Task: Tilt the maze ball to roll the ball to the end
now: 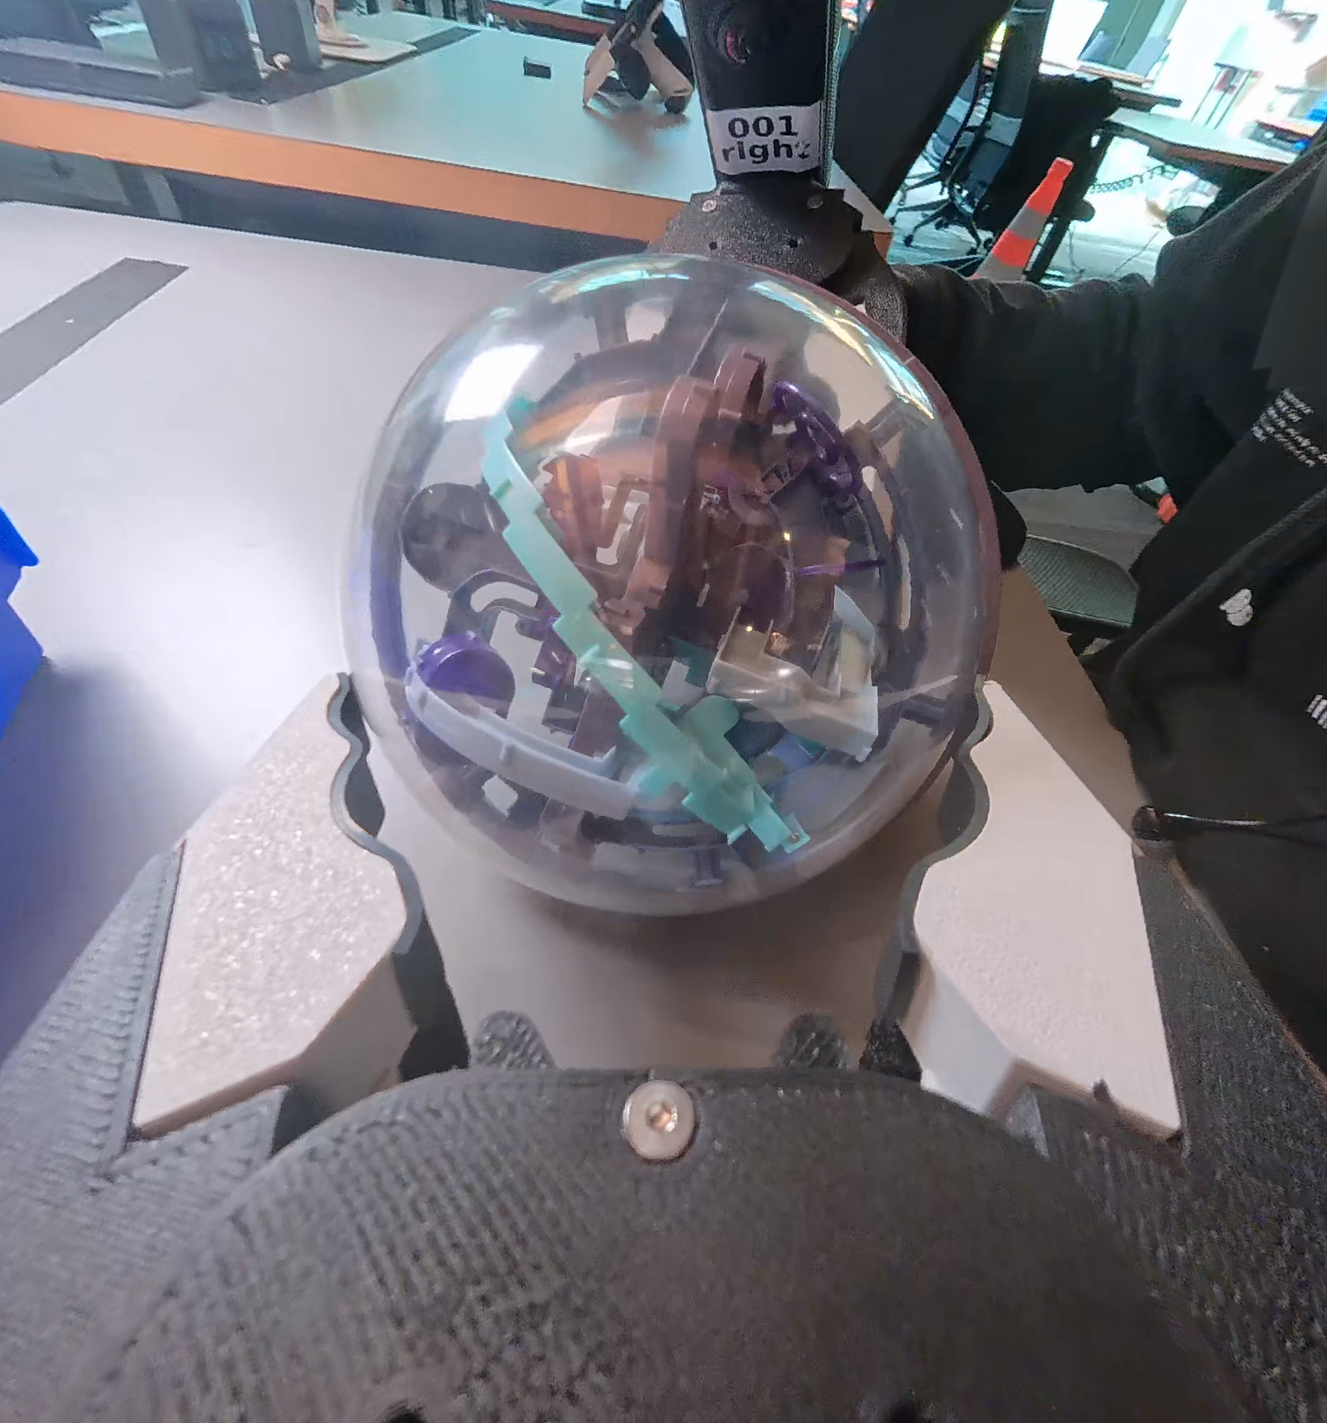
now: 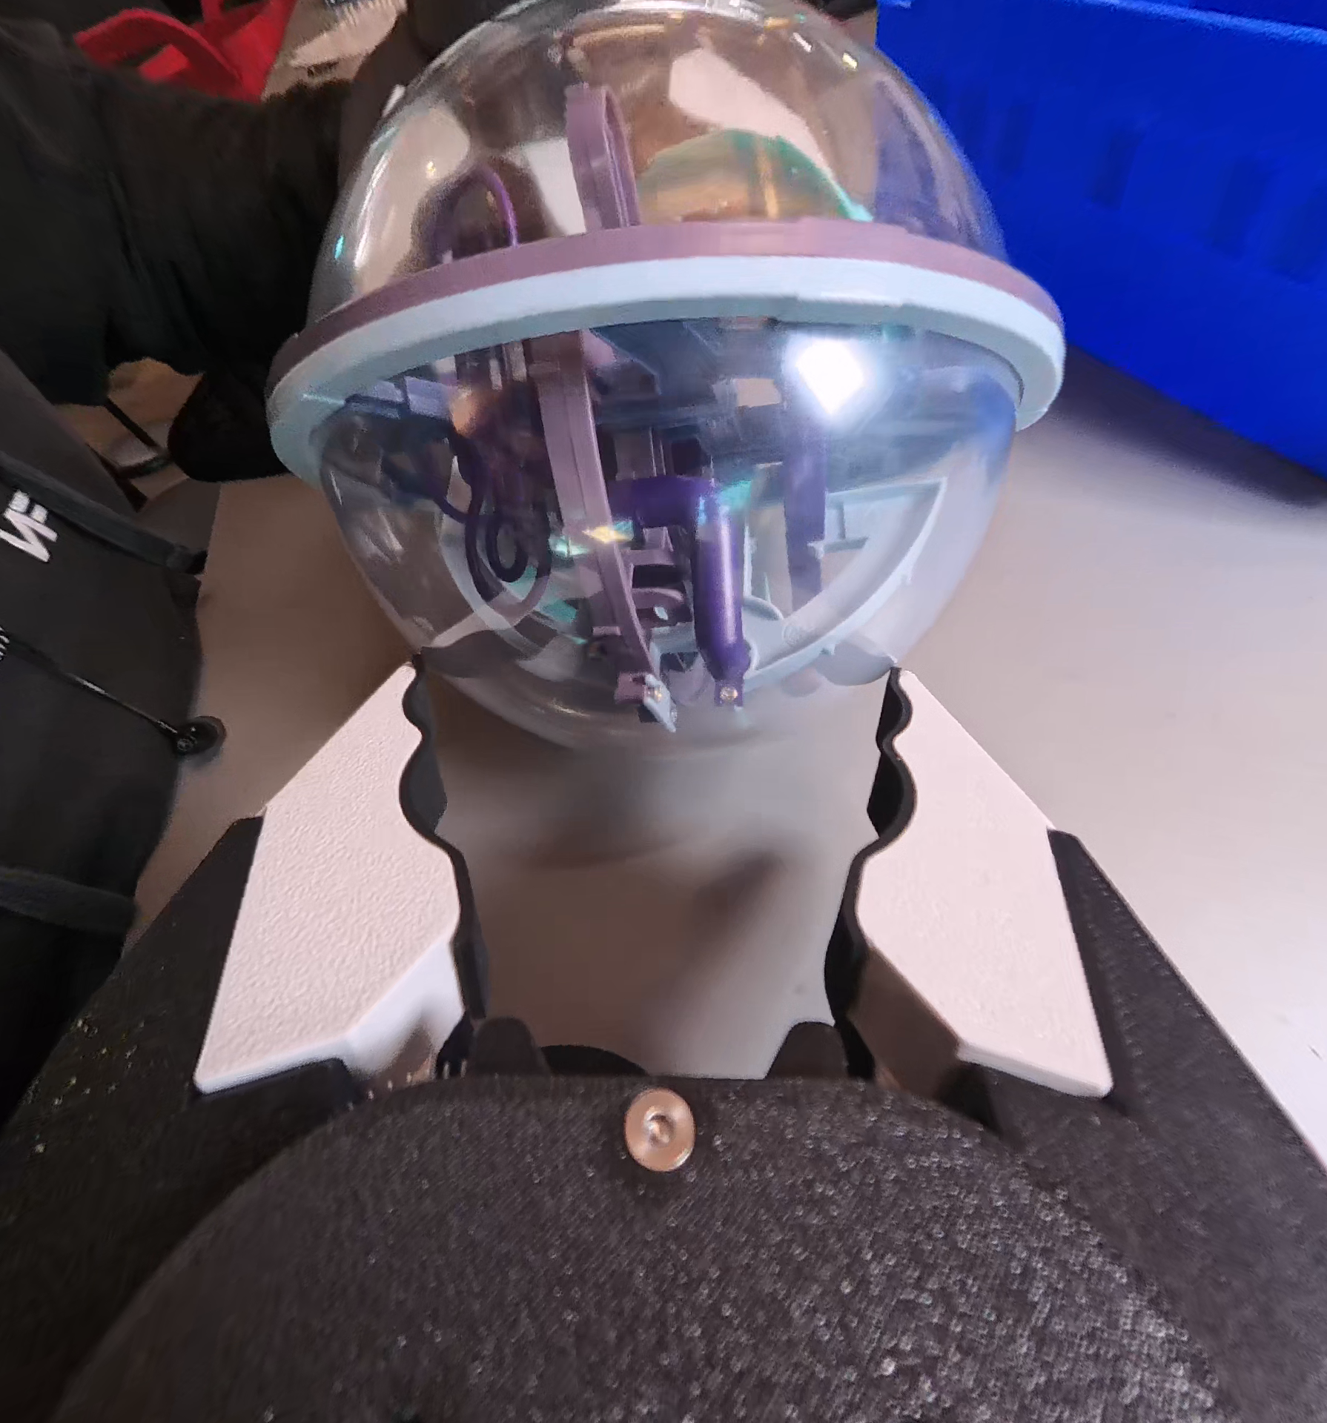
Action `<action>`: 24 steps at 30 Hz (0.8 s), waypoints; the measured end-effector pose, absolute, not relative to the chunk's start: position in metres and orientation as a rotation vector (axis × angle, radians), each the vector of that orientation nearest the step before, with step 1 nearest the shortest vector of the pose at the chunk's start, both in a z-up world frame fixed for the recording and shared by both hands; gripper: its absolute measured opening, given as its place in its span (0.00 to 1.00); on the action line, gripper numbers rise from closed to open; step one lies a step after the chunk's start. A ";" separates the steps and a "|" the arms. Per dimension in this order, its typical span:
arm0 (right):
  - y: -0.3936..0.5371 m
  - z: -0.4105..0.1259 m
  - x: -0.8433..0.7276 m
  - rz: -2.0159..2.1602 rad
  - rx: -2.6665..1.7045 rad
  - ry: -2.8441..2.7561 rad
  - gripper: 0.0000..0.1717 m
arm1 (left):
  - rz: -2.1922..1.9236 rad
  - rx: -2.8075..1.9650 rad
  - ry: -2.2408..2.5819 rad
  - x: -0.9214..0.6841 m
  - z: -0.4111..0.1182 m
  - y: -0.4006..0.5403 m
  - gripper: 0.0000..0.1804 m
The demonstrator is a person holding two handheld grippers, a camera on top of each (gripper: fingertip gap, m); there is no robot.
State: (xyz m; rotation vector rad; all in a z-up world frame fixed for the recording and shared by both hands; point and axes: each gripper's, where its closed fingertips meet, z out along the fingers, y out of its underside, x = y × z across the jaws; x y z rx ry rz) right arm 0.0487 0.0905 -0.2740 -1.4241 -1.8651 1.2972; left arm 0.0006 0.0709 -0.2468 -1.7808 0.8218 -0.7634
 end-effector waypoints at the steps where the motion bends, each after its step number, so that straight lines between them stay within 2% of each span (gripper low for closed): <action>1: 0.090 -0.275 0.048 1.278 -1.418 -1.877 0.65 | -0.778 -1.791 0.829 0.000 -0.247 0.070 0.81; 24: 0.098 -0.271 0.035 1.147 -1.318 -1.809 0.68 | -1.082 -1.972 0.647 -0.012 -0.243 0.079 0.80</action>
